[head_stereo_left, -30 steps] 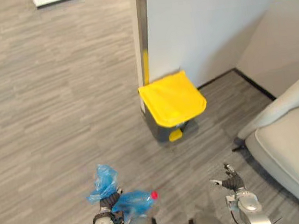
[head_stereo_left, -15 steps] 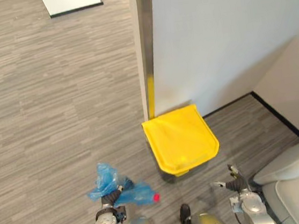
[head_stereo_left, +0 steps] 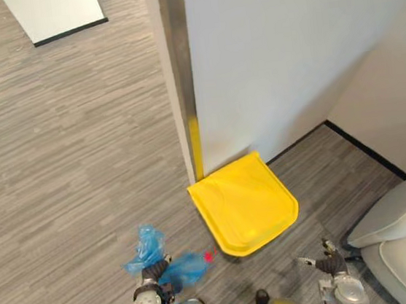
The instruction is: Gather rubbish on tea table into small bin, then transfer packed bag to large trash can.
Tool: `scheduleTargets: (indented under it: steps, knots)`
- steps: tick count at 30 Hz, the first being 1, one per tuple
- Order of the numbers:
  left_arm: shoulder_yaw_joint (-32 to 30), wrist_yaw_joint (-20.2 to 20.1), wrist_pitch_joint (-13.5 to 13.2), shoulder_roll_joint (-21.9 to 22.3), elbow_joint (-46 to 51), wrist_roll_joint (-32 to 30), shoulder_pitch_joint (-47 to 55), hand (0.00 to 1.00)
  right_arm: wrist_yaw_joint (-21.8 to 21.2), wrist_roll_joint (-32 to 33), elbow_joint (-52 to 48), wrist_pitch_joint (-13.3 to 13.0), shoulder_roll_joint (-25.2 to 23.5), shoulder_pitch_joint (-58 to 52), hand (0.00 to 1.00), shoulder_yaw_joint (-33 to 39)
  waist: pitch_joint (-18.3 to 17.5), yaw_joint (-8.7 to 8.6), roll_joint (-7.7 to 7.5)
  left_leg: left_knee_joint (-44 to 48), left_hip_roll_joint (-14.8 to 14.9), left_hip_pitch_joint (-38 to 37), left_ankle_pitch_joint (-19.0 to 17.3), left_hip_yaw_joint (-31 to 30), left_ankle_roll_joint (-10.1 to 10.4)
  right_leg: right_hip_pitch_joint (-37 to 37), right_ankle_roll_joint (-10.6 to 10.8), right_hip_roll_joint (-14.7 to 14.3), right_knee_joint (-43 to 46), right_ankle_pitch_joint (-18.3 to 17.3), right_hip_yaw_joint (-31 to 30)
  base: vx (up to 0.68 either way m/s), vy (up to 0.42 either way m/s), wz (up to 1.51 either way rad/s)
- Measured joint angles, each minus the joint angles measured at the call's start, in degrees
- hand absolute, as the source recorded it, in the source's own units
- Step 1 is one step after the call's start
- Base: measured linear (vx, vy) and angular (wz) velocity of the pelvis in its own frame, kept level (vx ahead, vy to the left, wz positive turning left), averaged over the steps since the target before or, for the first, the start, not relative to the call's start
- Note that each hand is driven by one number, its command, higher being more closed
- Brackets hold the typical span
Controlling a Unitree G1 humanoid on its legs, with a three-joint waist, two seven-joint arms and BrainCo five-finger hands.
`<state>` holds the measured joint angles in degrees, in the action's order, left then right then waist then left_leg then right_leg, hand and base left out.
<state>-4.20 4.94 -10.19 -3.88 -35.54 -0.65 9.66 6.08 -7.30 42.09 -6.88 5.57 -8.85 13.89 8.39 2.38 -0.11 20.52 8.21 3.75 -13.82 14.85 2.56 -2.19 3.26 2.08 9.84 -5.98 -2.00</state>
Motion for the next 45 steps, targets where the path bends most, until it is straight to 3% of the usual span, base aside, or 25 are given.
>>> scheduleTargets:
  steps: [7, 11, 14, 16, 17, 18, 20, 23, 24, 26, 28, 30, 34, 38, 40, 45]
  knots:
    - [-0.53, 0.06, 0.0, -1.19, -0.05, 0.0, 0.58, 1.0, -0.01, -0.02, 3.42, 0.78, 0.68, 0.58, 0.0, -0.31, -0.3, -0.01, 0.33, 0.09, 0.12, 0.17, -0.36, 0.84, -0.55, -0.31, 0.35, -0.07, -1.54, 0.87, -1.29, -0.04, -0.002, -0.13]
    - [-0.56, 0.06, 0.01, -1.23, -0.03, 0.03, 0.84, 1.0, 0.02, -0.01, 3.71, 0.89, 0.93, 1.96, 0.0, -1.6, -0.84, 0.23, 0.99, 5.55, 1.65, 4.11, -3.02, 0.74, -1.47, -2.21, 0.83, -0.79, -1.57, 1.85, -1.38, -0.07, 0.056, -0.1]
    - [-0.25, 0.05, 0.04, -1.14, 0.31, 0.05, 1.49, 1.0, 0.19, 0.0, 2.46, 0.91, 0.89, 2.99, 0.0, -3.05, -0.82, 0.36, 0.55, 9.4, 1.42, 5.54, -6.08, 0.0, -1.79, -4.76, 2.12, -0.22, 5.28, -1.34, -1.07, -0.05, 0.09, 0.03]
    - [0.29, 0.02, 0.42, -1.03, 1.4, 0.04, 1.96, 1.0, 0.26, 0.01, 1.01, 0.91, 0.71, 2.19, 0.0, -3.07, -0.63, -0.07, 0.14, 10.04, -0.06, 4.54, -7.57, -2.01, -3.32, -6.34, 3.1, 1.58, 12.51, -3.0, 1.46, -0.01, 0.106, 0.4]
    - [0.25, 0.1, 0.43, -0.99, 2.14, 0.05, 1.82, 1.0, 0.27, 0.02, 0.25, 0.94, 0.41, 1.73, 0.0, -2.97, 0.11, -0.02, 0.02, 9.92, -0.89, 3.08, -8.14, -3.22, -4.45, -9.44, 2.03, 2.1, 20.41, -4.16, 4.42, 0.02, 0.073, 0.4]
    - [0.29, 0.12, 0.44, -1.25, 2.61, 0.05, 1.67, 1.0, 0.25, 0.02, -0.35, 0.96, -0.12, 1.6, 0.0, -2.98, 0.57, 0.16, 0.42, 10.41, -0.74, 2.31, -8.47, -4.25, -5.02, -10.84, 1.52, 2.2, 21.56, -5.36, 6.19, 0.06, 0.027, 0.35]
    - [0.61, 0.29, 0.48, -2.63, 2.75, 0.13, 0.03, 1.0, 0.26, 0.06, -1.76, 0.92, -0.92, 1.95, 0.0, -3.07, 1.04, 0.14, -0.51, 11.83, -0.59, 1.88, -9.43, -5.86, -5.54, -14.62, 1.86, 2.25, 18.44, -4.8, 9.31, 0.12, -0.065, 0.43]
    - [1.47, 0.56, 0.48, -3.95, 1.71, 0.18, -2.98, 1.0, 1.05, 0.14, -2.11, 0.97, -0.26, 2.33, 0.0, -2.88, 2.45, -0.06, -1.77, 15.99, -1.14, 1.48, -12.73, -8.64, -4.16, -16.12, 4.49, 3.05, 6.27, 0.47, 10.01, 0.13, -0.107, 0.66]
    - [1.51, 0.72, 0.5, -3.68, 0.89, 0.21, -3.49, 1.0, 1.35, 0.22, -2.02, 1.08, 0.12, 2.26, 0.0, -2.72, 2.62, -0.21, -1.22, 17.38, -0.98, 1.35, -14.03, -10.11, -3.74, -15.72, 4.48, 2.91, 7.15, 2.17, 10.03, 0.28, -0.173, 0.47]
    - [1.56, 1.54, 0.53, -3.87, -0.71, 0.28, -4.45, 1.0, 1.39, 0.75, -2.27, 0.91, 1.1, 2.27, 0.0, -1.38, 3.74, 0.32, 0.47, 17.43, -0.32, -0.28, -15.63, -13.58, -2.12, -16.24, 4.93, 1.47, 13.82, -1.81, 9.07, 0.29, -0.155, 0.44]
    - [1.38, 2.26, 0.53, -4.22, -1.14, -0.01, -5.07, 1.0, 1.5, 1.25, -2.29, 1.45, 1.25, 2.31, 0.0, 2.23, 4.14, 0.09, 0.22, 17.37, 0.02, -0.76, -16.5, -16.34, -0.56, -17.63, 3.39, 0.54, 18.56, -4.11, 8.6, 0.26, -0.182, 0.53]
    - [1.23, 3.79, 0.94, -4.8, -1.15, 0.24, -5.88, 1.0, 1.81, 2.15, -2.44, 1.9, 0.91, 3.44, 0.0, 3.53, 4.37, 0.83, 0.7, 17.15, 2.03, 0.25, -16.74, -16.65, 1.12, -19.84, 3.26, -0.65, 21.11, -5.68, 10.01, 0.31, -0.208, 0.01]
    - [1.32, 3.64, 0.88, -3.72, -1.33, 1.08, -7.45, 1.0, 1.29, 4.65, -2.42, 1.62, -0.21, 4.5, 0.0, 3.52, 4.26, 0.9, 0.98, 11.93, 4.79, -1.78, -15.62, -18.17, 3.72, -19.71, 2.63, -4.09, 20.2, -6.28, 10.45, 0.16, -0.21, -0.15]
    - [1.23, 2.36, 0.88, -3.54, -2.28, 1.06, -7.36, 1.0, 1.28, 5.02, -0.12, 1.63, -1.23, 4.58, 0.0, 2.98, 3.98, -1.27, 0.76, 8.01, 6.59, -2.29, -13.43, -19.7, 6.1, -19.36, 2.24, -5.26, 18.79, -5.99, 12.41, 0.06, -0.195, 0.16]
    - [1.23, 2.05, 0.91, -3.79, -2.31, 1.04, -6.92, 1.0, 1.3, 4.98, -0.12, 1.58, -1.19, 5.17, 0.0, -1.23, 4.01, -1.67, 0.91, 7.14, 7.73, -0.4, -12.79, -20.61, 7.26, -20.71, 1.48, -6.32, 17.55, -5.68, 13.28, -0.02, -0.236, 0.11]
    - [2.71, 1.21, 0.8, -4.08, -2.11, 0.99, -7.07, 1.0, 1.2, 4.66, -0.18, 1.56, -1.49, 10.99, 0.0, -13.26, 4.04, -1.36, 0.98, 2.96, 7.4, 2.71, -10.68, -25.73, 8.16, -23.01, 0.72, -7.67, 14.93, -5.5, 14.66, -0.04, -0.213, 0.37]
